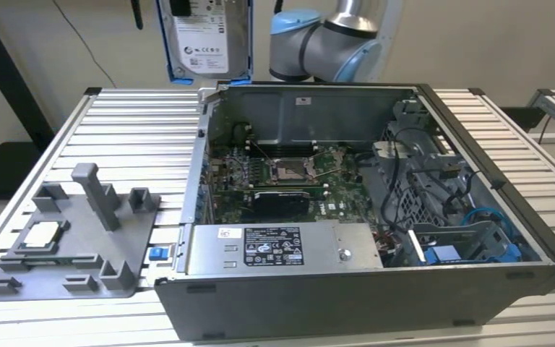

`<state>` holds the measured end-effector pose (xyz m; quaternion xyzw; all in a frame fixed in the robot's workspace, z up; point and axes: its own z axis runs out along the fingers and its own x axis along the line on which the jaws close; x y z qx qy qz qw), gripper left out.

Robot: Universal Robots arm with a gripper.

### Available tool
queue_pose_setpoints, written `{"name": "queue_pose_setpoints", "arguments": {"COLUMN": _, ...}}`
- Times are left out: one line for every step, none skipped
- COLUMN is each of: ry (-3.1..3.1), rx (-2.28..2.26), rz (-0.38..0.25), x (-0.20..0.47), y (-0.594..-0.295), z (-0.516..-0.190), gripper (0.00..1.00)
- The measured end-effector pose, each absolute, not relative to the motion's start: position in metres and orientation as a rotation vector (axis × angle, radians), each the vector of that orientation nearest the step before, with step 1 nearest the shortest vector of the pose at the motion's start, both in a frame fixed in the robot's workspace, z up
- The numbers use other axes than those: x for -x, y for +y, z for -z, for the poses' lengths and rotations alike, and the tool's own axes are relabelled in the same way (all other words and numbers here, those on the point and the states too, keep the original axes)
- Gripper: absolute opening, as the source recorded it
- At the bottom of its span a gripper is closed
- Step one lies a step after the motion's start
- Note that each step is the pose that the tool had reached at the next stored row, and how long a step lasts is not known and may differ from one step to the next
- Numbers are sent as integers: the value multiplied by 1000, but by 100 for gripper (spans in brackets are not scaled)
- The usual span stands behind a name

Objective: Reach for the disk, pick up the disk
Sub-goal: 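Pick up the disk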

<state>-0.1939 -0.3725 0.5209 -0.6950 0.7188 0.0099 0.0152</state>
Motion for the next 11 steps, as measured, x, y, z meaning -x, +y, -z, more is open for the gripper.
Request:
{"name": "queue_pose_setpoints", "arguments": {"ry": 2237, "rx": 2163, "rz": -31, "x": 191, "y": -372, "z": -521, "gripper": 0}}
{"name": "queue_pose_setpoints", "arguments": {"ry": 2237, "rx": 2163, "rz": -31, "x": 187, "y": -372, "z": -521, "gripper": 0}}
{"name": "queue_pose_setpoints", "arguments": {"ry": 2237, "rx": 2163, "rz": -31, "x": 184, "y": -372, "z": -521, "gripper": 0}}
{"name": "queue_pose_setpoints", "arguments": {"ry": 2237, "rx": 2163, "rz": -32, "x": 181, "y": -372, "z": -521, "gripper": 0}}
{"name": "queue_pose_setpoints", "arguments": {"ry": 2237, "rx": 2163, "rz": -32, "x": 178, "y": -372, "z": -521, "gripper": 0}}
{"name": "queue_pose_setpoints", "arguments": {"ry": 2237, "rx": 2163, "rz": -32, "x": 175, "y": -372, "z": -521, "gripper": 0}}
{"name": "queue_pose_setpoints", "arguments": {"ry": 2237, "rx": 2163, "rz": -32, "x": 171, "y": -372, "z": -521, "gripper": 0}}
{"name": "queue_pose_setpoints", "arguments": {"ry": 2237, "rx": 2163, "rz": -32, "x": 168, "y": -372, "z": -521, "gripper": 0}}
{"name": "queue_pose_setpoints", "arguments": {"ry": 2237, "rx": 2163, "rz": -32, "x": 165, "y": -372, "z": -521, "gripper": 0}}
{"name": "queue_pose_setpoints", "arguments": {"ry": 2237, "rx": 2163, "rz": -33, "x": 162, "y": -372, "z": -521, "gripper": 0}}
{"name": "queue_pose_setpoints", "arguments": {"ry": 2238, "rx": 2163, "rz": -33, "x": 159, "y": -372, "z": -521, "gripper": 0}}
